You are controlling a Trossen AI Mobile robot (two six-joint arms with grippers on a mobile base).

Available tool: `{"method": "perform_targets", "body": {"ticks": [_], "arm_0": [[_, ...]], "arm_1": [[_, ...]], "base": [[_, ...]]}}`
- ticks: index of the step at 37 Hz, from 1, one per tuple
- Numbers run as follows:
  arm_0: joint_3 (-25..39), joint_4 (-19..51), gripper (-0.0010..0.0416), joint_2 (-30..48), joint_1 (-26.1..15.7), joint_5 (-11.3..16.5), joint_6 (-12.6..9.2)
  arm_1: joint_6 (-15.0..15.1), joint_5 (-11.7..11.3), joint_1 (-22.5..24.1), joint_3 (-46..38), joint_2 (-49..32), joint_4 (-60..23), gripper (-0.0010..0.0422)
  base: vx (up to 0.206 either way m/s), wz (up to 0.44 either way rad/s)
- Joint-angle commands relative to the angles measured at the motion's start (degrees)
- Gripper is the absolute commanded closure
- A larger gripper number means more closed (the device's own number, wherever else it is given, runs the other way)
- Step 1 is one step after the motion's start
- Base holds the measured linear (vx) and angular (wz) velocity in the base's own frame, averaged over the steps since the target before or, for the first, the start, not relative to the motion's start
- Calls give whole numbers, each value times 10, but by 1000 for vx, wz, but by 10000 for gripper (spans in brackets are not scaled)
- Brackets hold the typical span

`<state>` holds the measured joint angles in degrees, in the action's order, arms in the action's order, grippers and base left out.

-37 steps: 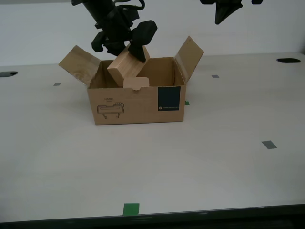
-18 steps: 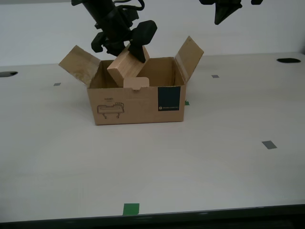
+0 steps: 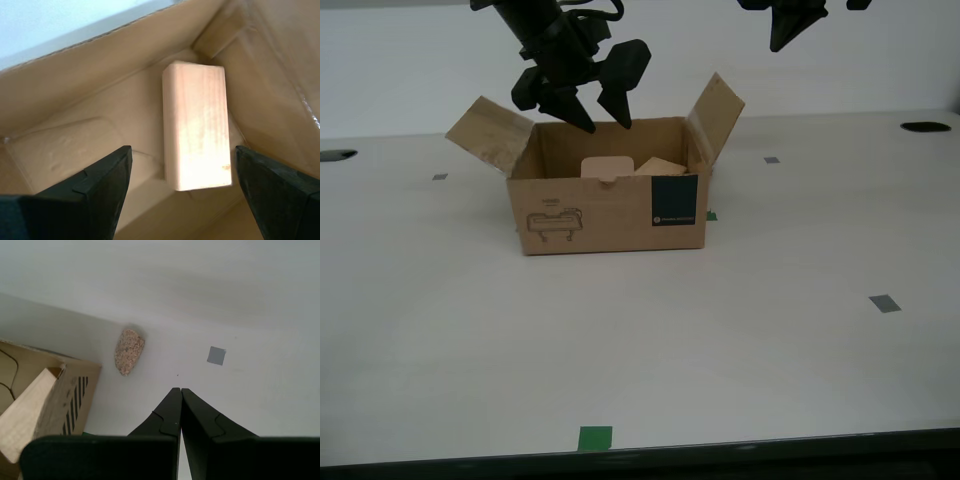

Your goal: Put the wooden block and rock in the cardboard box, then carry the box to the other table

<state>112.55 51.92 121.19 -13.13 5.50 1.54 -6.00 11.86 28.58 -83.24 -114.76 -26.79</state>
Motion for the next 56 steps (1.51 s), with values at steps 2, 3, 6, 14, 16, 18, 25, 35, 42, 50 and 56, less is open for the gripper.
{"method": "perform_targets", "body": {"ticks": [2,3,6,14,16,18,25,35,42,50,56], "arm_0": [[0,4,406,0,0,0,-1],[0,5,406,0,0,0,-1],[0,6,406,0,0,0,-1],[0,6,406,0,0,0,-1],[0,6,406,0,0,0,-1],[0,6,406,0,0,0,-1],[0,6,406,0,0,0,-1],[0,6,403,0,-1,0,-1],[0,7,403,0,-1,0,-3],[0,10,403,0,-1,0,-9],[0,9,403,0,-1,0,-12]], "arm_1": [[-15,0,0,0,5,3,124],[-18,0,0,0,8,3,122],[-24,0,0,0,18,3,118],[-37,-9,0,-5,76,2,119],[-42,-16,0,-10,97,-1,119],[-52,-29,0,-15,120,-1,119],[-67,-75,0,-40,210,-5,119],[-42,-198,-1,-78,303,-27,119],[-4,-322,-12,-110,319,-114,119],[-5,-309,-67,-118,316,-238,119],[-5,-309,-97,-99,316,-264,119]], "base": [[0,0],[0,0],[0,0],[0,0],[0,0],[0,0],[0,0],[0,0],[0,0],[0,0],[0,0]]}}
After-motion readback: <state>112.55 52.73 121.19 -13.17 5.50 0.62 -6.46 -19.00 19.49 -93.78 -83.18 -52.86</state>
